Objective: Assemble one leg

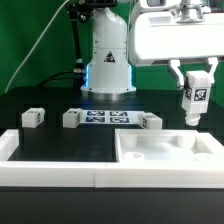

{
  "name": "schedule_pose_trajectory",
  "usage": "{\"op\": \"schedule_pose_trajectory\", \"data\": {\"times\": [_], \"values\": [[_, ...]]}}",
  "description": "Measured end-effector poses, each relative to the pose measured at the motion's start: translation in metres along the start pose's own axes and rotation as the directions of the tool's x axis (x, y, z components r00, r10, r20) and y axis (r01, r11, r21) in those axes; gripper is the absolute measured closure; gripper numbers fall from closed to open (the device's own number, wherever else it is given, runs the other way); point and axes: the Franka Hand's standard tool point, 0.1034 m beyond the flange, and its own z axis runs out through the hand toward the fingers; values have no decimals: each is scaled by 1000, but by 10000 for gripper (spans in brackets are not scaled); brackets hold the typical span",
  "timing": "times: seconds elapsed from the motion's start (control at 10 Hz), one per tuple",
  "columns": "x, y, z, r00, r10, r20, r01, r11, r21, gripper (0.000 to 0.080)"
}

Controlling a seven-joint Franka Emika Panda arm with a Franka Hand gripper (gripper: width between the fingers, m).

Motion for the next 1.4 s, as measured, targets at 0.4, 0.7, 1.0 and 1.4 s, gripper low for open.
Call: {"op": "schedule_pose_trajectory", "data": {"times": [0.4, 0.7, 1.0, 1.4], "values": [[24, 4, 24, 1000, -18, -15, 18, 1000, 5, 508], [16, 5, 44, 1000, -11, -19, 11, 1000, 6, 508], [16, 2, 51, 999, -12, -30, 12, 1000, 9, 508], [17, 1, 59, 999, -12, -41, 13, 1000, 10, 508]]}}
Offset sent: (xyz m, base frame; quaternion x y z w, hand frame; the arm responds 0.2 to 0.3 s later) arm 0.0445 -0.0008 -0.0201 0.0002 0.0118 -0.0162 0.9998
